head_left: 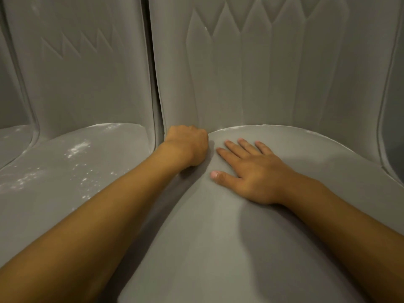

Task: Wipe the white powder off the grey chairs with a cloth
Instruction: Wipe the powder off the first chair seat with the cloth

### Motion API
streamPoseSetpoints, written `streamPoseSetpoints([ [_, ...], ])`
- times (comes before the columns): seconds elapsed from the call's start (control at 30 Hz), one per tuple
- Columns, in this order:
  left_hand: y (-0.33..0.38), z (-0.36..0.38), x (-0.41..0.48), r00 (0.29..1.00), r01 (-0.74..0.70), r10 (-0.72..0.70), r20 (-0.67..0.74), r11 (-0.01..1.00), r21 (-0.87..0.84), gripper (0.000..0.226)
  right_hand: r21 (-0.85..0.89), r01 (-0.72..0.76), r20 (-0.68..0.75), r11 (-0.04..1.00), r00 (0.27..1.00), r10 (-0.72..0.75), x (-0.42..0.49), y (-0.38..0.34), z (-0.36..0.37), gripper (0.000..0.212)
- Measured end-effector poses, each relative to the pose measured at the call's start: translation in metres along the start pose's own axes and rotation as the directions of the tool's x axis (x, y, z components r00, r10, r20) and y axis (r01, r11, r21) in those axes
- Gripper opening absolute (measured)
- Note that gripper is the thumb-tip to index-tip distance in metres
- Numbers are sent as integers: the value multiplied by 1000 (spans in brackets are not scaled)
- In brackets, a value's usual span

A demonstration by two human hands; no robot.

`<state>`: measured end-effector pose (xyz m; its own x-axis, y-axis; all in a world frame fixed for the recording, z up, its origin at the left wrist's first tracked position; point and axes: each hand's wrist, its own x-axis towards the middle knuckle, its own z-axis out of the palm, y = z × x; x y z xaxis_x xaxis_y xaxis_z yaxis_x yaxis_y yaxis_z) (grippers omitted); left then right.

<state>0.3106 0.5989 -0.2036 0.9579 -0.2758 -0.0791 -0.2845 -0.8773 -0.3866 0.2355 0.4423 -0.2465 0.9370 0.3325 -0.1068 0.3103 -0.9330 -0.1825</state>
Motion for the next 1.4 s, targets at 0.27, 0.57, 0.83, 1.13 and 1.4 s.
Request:
streamPoseSetpoints([
  [0.27, -16, 4, -13, 994, 25, -7, 109, 986, -164, 25, -2, 4, -10, 1000, 1000, -4, -2, 0, 0, 81],
  [0.57, -47, 6, -51, 970, 22, 66, 232, 933, -360, 40, -4, 15, -2, 1000, 1000, -15, -3, 0, -2, 82],
  [0.83, -48, 19, -69, 999, -9, 19, 27, 946, -325, 35, -10, 101, 7, 995, 995, -101, 12, -4, -9, 91],
  [1.13, -8, -4, -1, 990, -46, 13, -140, 971, -235, 31, 87, 56, 102, 995, 993, -64, 19, -8, -15, 93],
  [1.4, 18, -1, 42, 998, -40, 26, -63, 971, -237, 27, 40, 91, 66, 995, 993, -93, 16, -5, -8, 90],
])
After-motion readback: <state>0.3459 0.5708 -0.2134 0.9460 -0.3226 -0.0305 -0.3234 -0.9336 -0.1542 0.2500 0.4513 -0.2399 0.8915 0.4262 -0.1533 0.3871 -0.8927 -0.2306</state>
